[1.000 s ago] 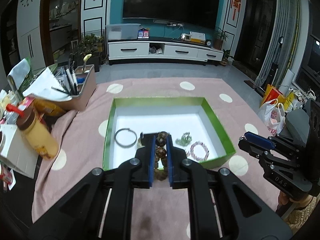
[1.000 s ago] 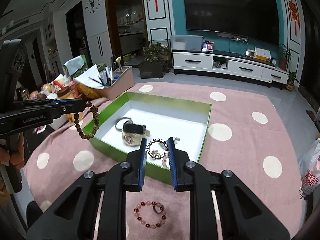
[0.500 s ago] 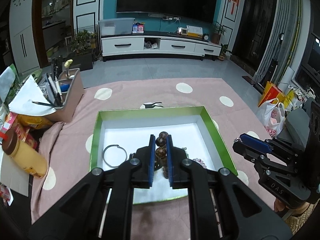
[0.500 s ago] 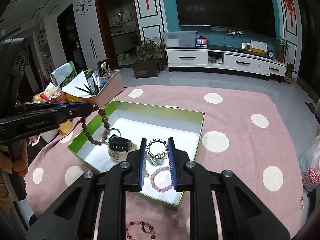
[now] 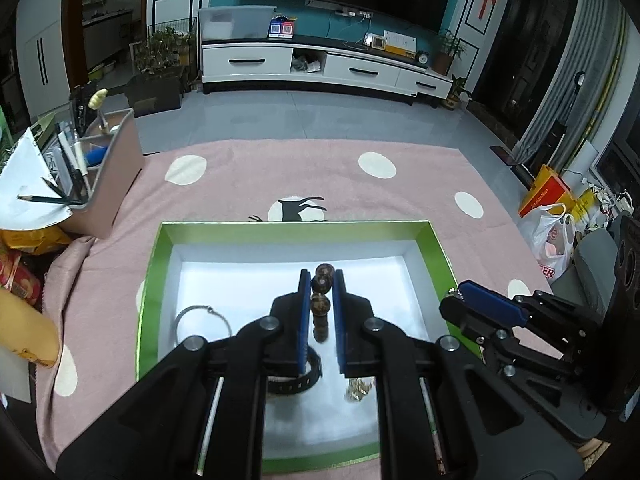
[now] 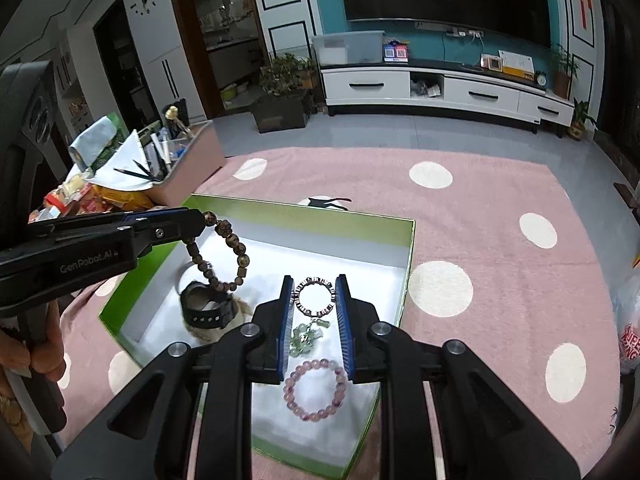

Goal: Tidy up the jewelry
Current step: 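Carry the wooden bracelet with the left tool while the right tool carries the ring into the box, then open both tools to drop bracelet and ring in the box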

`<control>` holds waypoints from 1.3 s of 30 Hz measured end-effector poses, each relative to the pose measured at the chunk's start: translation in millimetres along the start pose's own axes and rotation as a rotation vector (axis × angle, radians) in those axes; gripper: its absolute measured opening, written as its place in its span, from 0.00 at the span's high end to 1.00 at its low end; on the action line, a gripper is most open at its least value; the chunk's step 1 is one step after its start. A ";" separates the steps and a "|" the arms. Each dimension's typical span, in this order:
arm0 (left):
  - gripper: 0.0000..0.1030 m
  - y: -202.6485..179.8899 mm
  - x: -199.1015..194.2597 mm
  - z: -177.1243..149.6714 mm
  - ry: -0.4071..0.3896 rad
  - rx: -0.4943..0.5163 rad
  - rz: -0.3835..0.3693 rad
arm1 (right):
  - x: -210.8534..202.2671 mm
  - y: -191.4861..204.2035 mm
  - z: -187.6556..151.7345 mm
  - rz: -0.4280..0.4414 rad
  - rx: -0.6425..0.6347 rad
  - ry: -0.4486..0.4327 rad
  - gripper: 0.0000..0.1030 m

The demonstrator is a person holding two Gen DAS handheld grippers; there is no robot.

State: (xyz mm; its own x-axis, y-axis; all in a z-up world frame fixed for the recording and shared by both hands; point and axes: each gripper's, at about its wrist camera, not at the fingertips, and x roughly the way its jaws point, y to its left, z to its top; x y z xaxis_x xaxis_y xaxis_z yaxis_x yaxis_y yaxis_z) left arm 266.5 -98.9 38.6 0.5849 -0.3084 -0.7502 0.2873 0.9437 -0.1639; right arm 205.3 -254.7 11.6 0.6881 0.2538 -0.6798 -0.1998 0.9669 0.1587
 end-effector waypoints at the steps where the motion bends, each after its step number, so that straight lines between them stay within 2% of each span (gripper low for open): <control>1: 0.90 -0.7 3.5 0.9 0.003 0.001 0.001 | 4.0 -0.9 1.2 -0.001 0.003 0.006 0.80; 13: 0.90 10.1 55.0 0.6 0.078 -0.022 0.042 | 44.4 1.9 7.8 -0.022 0.002 0.079 0.80; 22: 0.89 32.6 71.5 -3.7 0.113 -0.055 0.108 | 65.0 0.7 11.0 -0.045 0.017 0.122 0.80; 26: 0.74 44.4 70.8 -6.0 0.109 -0.072 0.135 | 70.8 0.4 10.8 -0.057 0.016 0.134 0.80; 29: 0.71 48.6 66.6 -6.7 0.098 -0.078 0.140 | 74.2 0.4 11.4 -0.064 0.018 0.141 0.80; 31: 0.61 48.6 62.5 -7.4 0.090 -0.076 0.138 | 75.5 0.3 12.1 -0.074 0.020 0.142 0.79; 32: 0.56 47.2 59.0 -7.4 0.082 -0.067 0.138 | 75.9 -0.3 12.8 -0.083 0.023 0.144 0.75; 34: 0.54 44.2 53.7 -7.1 0.069 -0.050 0.144 | 74.0 -2.6 13.4 -0.086 0.036 0.136 0.65; 35: 0.48 42.5 50.0 -6.7 0.062 -0.043 0.144 | 72.3 -4.1 13.6 -0.086 0.044 0.132 0.59; 36: 0.44 41.2 47.6 -5.7 0.057 -0.042 0.141 | 68.7 -7.0 13.9 -0.086 0.058 0.118 0.57; 39: 0.41 38.1 38.4 -6.5 0.042 -0.037 0.138 | 57.8 -11.9 14.1 -0.077 0.082 0.095 0.57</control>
State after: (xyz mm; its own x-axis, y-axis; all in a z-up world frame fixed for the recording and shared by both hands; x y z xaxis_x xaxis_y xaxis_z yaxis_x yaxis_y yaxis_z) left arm 294.9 -74.0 -0.6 0.5847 -0.1704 -0.7932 0.1778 0.9808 -0.0796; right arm 257.4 -251.1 -19.5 0.6295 0.1786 -0.7562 -0.0887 0.9834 0.1584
